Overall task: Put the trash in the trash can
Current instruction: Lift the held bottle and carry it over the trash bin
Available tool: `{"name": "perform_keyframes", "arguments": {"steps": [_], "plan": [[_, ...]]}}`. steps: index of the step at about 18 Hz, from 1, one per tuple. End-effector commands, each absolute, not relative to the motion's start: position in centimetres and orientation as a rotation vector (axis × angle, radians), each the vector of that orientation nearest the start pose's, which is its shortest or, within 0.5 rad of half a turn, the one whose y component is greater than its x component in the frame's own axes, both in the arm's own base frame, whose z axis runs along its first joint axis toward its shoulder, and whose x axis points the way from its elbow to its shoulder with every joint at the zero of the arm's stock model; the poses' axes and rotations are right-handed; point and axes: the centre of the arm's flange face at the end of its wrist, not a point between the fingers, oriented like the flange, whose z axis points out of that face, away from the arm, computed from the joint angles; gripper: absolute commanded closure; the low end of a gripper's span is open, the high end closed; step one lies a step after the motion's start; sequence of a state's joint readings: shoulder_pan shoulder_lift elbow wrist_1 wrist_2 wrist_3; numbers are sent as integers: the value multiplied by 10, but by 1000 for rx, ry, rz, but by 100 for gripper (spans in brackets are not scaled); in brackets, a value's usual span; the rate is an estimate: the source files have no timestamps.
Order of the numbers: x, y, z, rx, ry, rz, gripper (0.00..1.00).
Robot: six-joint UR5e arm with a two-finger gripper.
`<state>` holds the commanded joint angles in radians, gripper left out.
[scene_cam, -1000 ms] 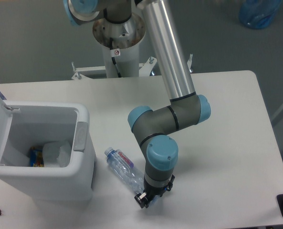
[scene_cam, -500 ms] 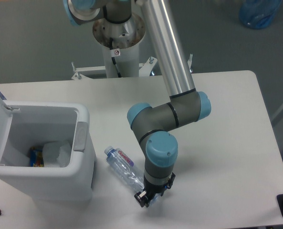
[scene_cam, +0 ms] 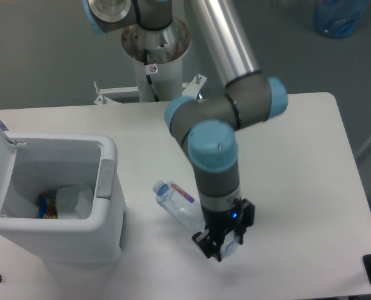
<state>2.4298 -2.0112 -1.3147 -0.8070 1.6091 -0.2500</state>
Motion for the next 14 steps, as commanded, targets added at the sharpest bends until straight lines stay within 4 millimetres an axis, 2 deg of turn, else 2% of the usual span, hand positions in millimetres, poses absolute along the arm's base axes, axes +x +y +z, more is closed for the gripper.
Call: {"name": "perform_keyframes", "arguments": {"steps": [7, 9, 14], "plan": [[-408, 532, 558, -2010, -1245, 339, 41], [-390, 531, 580, -1986, -1209, 341, 41], [-353, 537, 605, -1975, -1140, 327, 41]]}}
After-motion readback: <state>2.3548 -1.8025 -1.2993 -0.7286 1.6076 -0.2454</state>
